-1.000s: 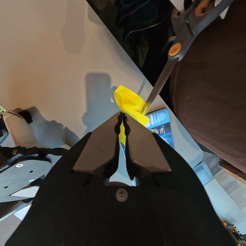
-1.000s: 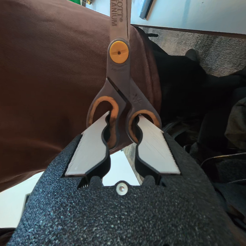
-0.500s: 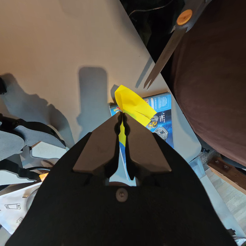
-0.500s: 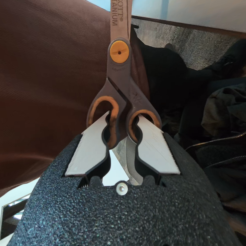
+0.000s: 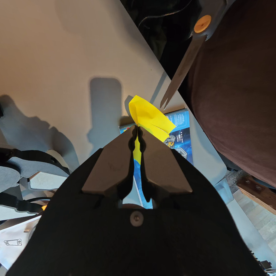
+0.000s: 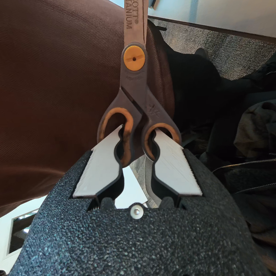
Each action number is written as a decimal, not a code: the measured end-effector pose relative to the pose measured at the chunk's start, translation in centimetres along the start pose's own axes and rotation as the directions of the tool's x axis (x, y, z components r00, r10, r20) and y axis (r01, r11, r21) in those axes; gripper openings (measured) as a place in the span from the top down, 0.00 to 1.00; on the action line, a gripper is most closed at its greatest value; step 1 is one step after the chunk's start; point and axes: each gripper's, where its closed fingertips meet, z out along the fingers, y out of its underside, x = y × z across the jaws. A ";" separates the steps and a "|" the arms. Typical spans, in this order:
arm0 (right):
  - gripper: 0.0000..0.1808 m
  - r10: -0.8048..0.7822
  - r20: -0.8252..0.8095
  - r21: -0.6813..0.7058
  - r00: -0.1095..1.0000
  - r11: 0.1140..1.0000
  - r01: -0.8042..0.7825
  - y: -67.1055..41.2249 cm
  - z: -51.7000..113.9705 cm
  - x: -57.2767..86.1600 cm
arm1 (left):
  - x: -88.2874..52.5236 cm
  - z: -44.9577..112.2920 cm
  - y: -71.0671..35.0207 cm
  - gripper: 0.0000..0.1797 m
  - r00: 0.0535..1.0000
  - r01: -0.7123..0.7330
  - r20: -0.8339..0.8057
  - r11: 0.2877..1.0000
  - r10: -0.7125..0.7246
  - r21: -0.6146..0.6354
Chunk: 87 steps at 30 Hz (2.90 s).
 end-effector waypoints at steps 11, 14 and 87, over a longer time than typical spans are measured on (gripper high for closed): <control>0.82 0.004 0.028 0.005 1.000 1.000 -0.004 -0.1 0.1 -0.3 | -0.1 -0.1 -0.3 1.00 1.000 -0.001 0.006 1.000 0.001 0.009; 0.82 0.011 0.041 0.016 0.999 1.000 -0.012 -0.2 0.0 -0.3 | 0.1 0.0 -0.5 1.00 1.000 -0.002 0.001 1.000 0.002 0.014; 0.88 0.052 -0.544 0.117 0.838 0.993 0.014 -8.2 -7.2 9.3 | -3.3 -3.4 7.4 1.00 0.546 0.641 0.316 0.630 -0.776 0.440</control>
